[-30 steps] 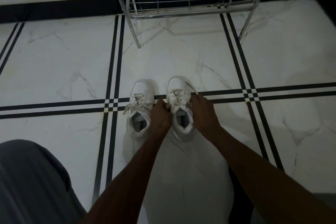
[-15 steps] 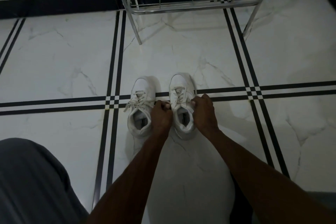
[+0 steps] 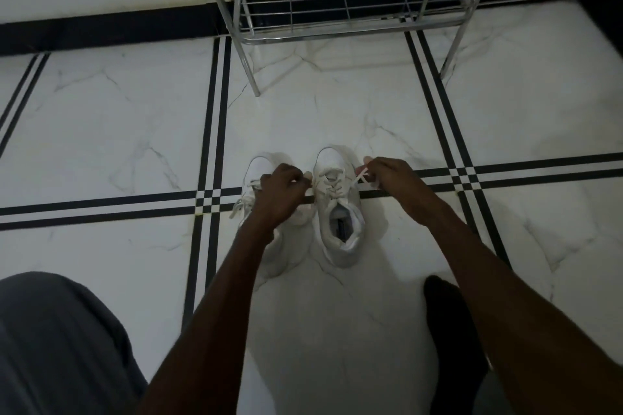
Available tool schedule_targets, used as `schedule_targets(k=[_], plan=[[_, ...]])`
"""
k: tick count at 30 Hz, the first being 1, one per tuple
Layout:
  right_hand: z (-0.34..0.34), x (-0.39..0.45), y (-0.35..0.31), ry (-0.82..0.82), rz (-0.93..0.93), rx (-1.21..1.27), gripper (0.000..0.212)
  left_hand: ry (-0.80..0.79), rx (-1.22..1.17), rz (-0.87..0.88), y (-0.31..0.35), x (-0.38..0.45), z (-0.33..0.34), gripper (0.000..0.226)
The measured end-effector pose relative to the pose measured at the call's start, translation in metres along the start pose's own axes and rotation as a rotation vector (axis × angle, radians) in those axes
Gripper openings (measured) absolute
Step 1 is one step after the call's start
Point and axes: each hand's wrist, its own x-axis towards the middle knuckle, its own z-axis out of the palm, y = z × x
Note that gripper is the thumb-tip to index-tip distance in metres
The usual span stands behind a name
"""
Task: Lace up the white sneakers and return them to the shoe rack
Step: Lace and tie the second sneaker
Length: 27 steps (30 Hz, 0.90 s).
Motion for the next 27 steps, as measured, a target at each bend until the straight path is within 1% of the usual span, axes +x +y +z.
schedule_targets(k=[2,5,6,8,10,12,14,16,18,22,25,27], plan=[[0.001,0.001,-0.012,-0.03,-0.015,0.189,0.046,0.01,-0.233,-0.011,0.008,-0.002,-0.009,0.036],[0.005,0.0,-0.025,-0.079,-0.053,0.359,0.033,-0.039,-0.423,0.007,0.015,0.001,-0.008,0.041],[0.007,-0.001,-0.027,-0.086,-0.065,0.379,0.03,-0.051,-0.494,0.006,0.018,0.002,-0.005,0.042],[0.011,-0.001,-0.028,-0.092,-0.101,0.333,0.028,-0.036,-0.573,0.008,0.024,0.002,0.004,0.038],[0.015,-0.002,-0.025,-0.108,-0.153,0.239,0.025,0.012,-0.568,0.04,0.025,0.002,0.015,0.034],[0.018,-0.001,-0.023,-0.124,-0.177,0.178,0.03,0.029,-0.537,0.082,0.023,0.002,0.024,0.032],[0.019,0.001,-0.019,-0.128,-0.163,0.14,0.038,0.032,-0.481,0.126,0.02,0.003,0.029,0.029],[0.02,0.003,-0.018,-0.126,-0.138,0.127,0.04,0.033,-0.422,0.169,0.019,0.004,0.031,0.027],[0.021,0.004,-0.018,-0.094,-0.109,0.138,0.034,0.022,-0.347,0.191,0.017,0.006,0.031,0.028],[0.024,0.008,-0.022,0.054,-0.015,0.207,0.022,-0.006,-0.213,0.238,0.014,0.01,0.03,0.032],[0.026,0.011,-0.023,0.109,-0.006,0.182,0.014,-0.029,-0.185,0.263,0.014,0.01,0.03,0.02],[0.028,0.012,-0.023,0.116,-0.028,0.146,0.013,-0.021,-0.194,0.251,0.015,0.011,0.03,0.016]])
